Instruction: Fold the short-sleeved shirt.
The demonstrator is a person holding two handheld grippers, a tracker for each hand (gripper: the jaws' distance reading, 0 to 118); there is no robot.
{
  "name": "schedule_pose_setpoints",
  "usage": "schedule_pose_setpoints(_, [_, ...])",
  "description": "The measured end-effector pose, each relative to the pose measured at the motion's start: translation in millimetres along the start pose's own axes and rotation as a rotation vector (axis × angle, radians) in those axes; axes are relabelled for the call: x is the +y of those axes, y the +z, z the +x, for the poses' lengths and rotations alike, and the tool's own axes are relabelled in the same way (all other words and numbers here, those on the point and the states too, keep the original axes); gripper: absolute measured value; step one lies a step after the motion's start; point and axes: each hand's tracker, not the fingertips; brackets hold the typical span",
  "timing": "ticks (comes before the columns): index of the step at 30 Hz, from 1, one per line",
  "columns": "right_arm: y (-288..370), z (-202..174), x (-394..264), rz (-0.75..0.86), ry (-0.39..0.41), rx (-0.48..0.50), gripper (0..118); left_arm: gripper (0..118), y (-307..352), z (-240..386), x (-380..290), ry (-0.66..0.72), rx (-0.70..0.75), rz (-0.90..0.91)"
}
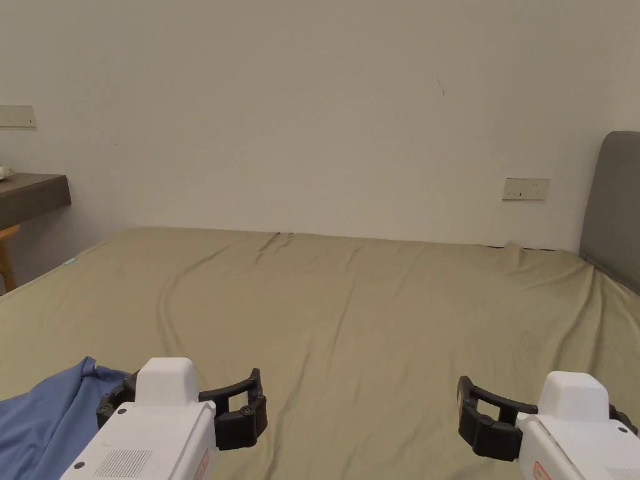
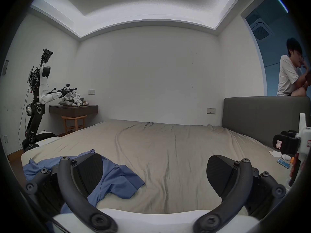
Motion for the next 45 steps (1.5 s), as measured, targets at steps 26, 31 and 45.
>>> schedule_pose_setpoints(26, [16, -4, -7, 0.025, 0.091, -0.059, 2, 0, 5, -1, -3, -0.031, -0.026, 0.066])
schedule_pose_setpoints(31, [-5, -38, -5, 0.004, 0.108, 0.027, 1, 0, 28, -44, -1, -0.049, 0.076, 0.06])
schedule_pose_setpoints(45, [-20, -293, 13, 0.07, 0.159, 0.641, 1, 0, 147, -212, -21, 0.013, 0.608, -0.028])
